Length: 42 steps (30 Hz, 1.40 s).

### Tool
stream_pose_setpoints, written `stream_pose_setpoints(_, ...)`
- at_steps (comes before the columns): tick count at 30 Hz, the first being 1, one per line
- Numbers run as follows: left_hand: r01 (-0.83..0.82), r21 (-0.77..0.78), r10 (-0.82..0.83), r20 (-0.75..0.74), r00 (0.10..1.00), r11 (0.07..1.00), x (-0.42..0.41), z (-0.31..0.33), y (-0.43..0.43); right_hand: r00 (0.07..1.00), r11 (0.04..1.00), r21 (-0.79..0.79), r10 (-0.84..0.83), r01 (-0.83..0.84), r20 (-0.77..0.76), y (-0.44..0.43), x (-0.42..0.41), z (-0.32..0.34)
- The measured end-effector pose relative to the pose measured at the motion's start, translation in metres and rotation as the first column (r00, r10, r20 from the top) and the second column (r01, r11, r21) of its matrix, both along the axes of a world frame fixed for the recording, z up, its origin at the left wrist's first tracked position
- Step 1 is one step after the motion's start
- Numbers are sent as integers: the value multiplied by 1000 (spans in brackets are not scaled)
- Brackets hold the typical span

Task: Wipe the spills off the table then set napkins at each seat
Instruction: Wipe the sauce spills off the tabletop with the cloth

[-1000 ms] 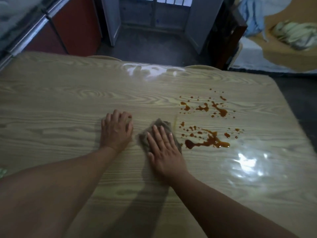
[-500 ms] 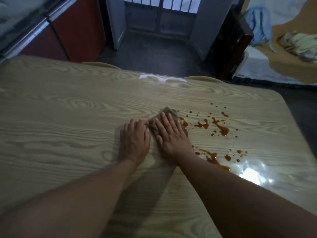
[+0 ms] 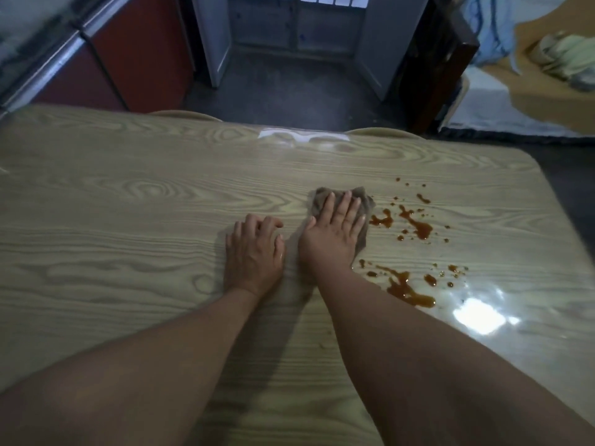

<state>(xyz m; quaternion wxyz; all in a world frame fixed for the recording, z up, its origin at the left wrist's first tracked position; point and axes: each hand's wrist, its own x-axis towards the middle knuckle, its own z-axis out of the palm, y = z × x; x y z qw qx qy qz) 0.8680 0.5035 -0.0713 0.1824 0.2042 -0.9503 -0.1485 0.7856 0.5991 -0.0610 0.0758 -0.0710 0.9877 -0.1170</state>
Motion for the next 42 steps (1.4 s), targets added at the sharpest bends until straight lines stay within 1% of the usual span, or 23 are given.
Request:
stream_pose_setpoints(4,20,6,-20,2,1000,1000,3,2,2,999,999,3,35,-35,-20,17,52,1)
stream_pose_setpoints(7,39,-5,-39,16,999,999,4,3,2,993,993,-4,116,-116,-26,30,84,-1)
stream_pose_setpoints(10,75,-29,-74,35,997,997,6,4,4,969,971,6,239,-239,-57,49,108,-2)
stream_pose_setpoints(13,87,-29,-86,34,996,996,6,5,6,921,925,30,380,-379,-82,77,127,-2)
stream_pose_setpoints(17,87,-26,-86,35,996,996,7,4,4,801,804,113,593,-583,-84,116,132,2)
stream_pose_setpoints(20,82,-40,-82,23,996,996,7,3,4,734,737,142,674,-661,-79,127,118,4)
stream_pose_setpoints(23,80,-58,-78,37,996,995,6,4,4,724,724,161,686,-670,-69,128,99,3)
stream_pose_setpoints(28,78,-82,-74,49,996,994,5,3,4,763,755,196,644,-625,-50,121,52,3)
stream_pose_setpoints(32,74,-109,-68,52,996,991,3,2,4,781,770,187,624,-611,-16,115,18,5)
stream_pose_setpoints(37,64,-95,-60,41,997,993,2,0,4,820,814,158,571,-560,-32,104,-25,3)
stream_pose_setpoints(42,62,-86,-60,32,998,994,1,0,5,877,867,139,480,-478,18,92,-64,6)
